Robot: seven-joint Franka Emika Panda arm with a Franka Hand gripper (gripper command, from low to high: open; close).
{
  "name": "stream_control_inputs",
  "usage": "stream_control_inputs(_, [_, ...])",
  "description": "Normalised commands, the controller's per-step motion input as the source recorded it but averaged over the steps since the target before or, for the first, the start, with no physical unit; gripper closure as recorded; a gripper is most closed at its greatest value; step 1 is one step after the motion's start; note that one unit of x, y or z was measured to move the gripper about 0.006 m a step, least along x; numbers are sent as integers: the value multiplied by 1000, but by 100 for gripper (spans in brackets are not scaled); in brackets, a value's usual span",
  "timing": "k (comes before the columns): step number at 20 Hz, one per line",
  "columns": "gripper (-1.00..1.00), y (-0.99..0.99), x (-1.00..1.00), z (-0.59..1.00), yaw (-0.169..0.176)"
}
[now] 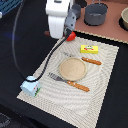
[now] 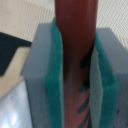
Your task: Interact with the objects in diverse but meaningful ways.
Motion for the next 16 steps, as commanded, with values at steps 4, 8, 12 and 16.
stream_control_inputs(4, [100, -23, 960, 386, -12])
stream_control_inputs(8, [100, -84, 874, 246, -38])
stream_control_inputs(12, [100, -148, 829, 108, -47])
stream_control_inputs(16, [100, -318, 812, -38, -82])
